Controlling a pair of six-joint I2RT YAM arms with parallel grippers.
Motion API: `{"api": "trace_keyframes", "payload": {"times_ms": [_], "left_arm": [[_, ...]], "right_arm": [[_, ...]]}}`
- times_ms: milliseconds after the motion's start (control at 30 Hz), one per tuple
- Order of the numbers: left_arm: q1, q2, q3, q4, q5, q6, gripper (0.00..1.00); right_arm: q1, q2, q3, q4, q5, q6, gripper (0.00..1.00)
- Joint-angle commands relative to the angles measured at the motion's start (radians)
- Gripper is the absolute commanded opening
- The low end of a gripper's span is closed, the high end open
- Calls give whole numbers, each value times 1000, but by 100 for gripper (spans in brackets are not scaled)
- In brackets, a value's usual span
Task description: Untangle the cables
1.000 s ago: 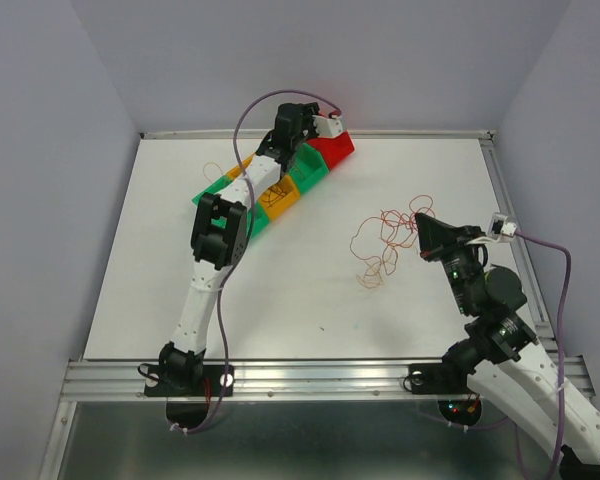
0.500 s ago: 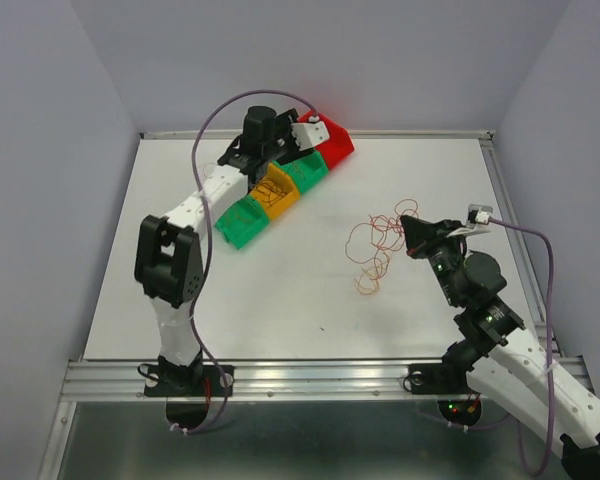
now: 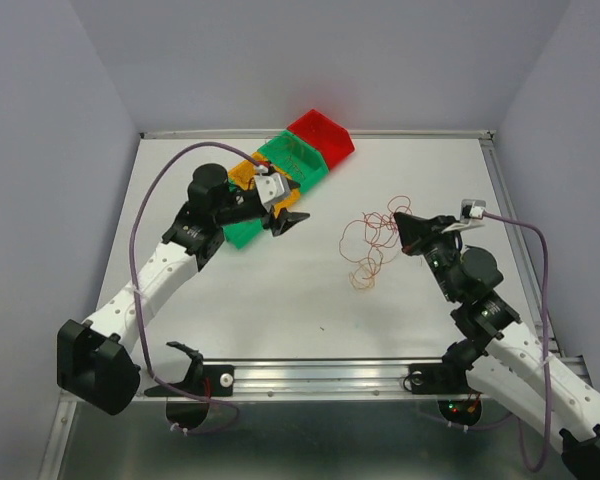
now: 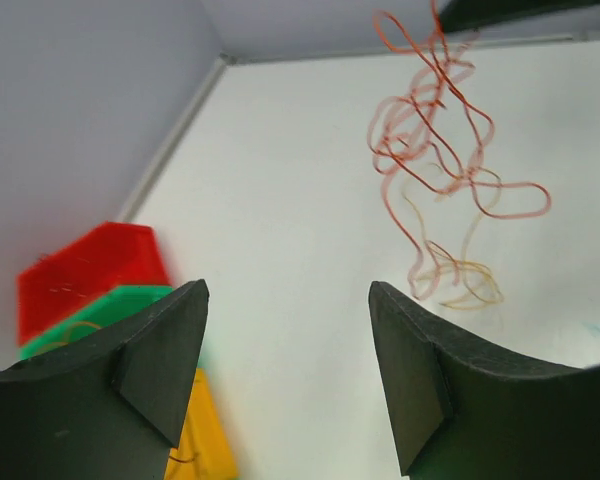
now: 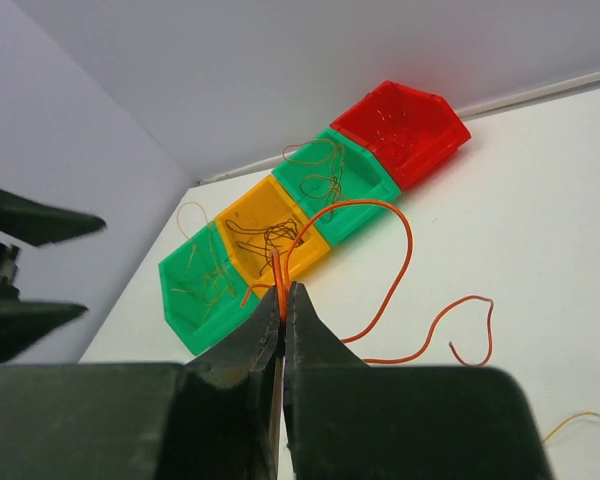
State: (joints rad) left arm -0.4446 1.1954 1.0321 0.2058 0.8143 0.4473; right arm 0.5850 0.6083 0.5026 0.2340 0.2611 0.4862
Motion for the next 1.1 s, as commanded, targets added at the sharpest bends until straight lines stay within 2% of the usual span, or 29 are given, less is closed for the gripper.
{"api": "trace_keyframes", "payload": {"times_ms": [0,33,200,467,667,833,1067], "left_arm": [[-52,-69,-136,128,108,-91,77],[-93,-85,-194,148,100,-81,77],[-177,-129,-297,236,59,-70,77],[-285,-40,-368,477,-135,-99,75],[-377,105,-324,530,-265,-87,72],[-385,214,-265,615,-424,-125,72],[-388,363,-152,642,-471,-127,72]], "right_arm": [[9,19,79,128,19,2,1],[9,24,74,143,42,14,1],[9,54,91,252,72,41,1],[10,136,163,303,47,75,1],[9,176,206,333,47,89,1],[10,186,221,347,29,97,0],[10,191,238,352,7,91,0]]}}
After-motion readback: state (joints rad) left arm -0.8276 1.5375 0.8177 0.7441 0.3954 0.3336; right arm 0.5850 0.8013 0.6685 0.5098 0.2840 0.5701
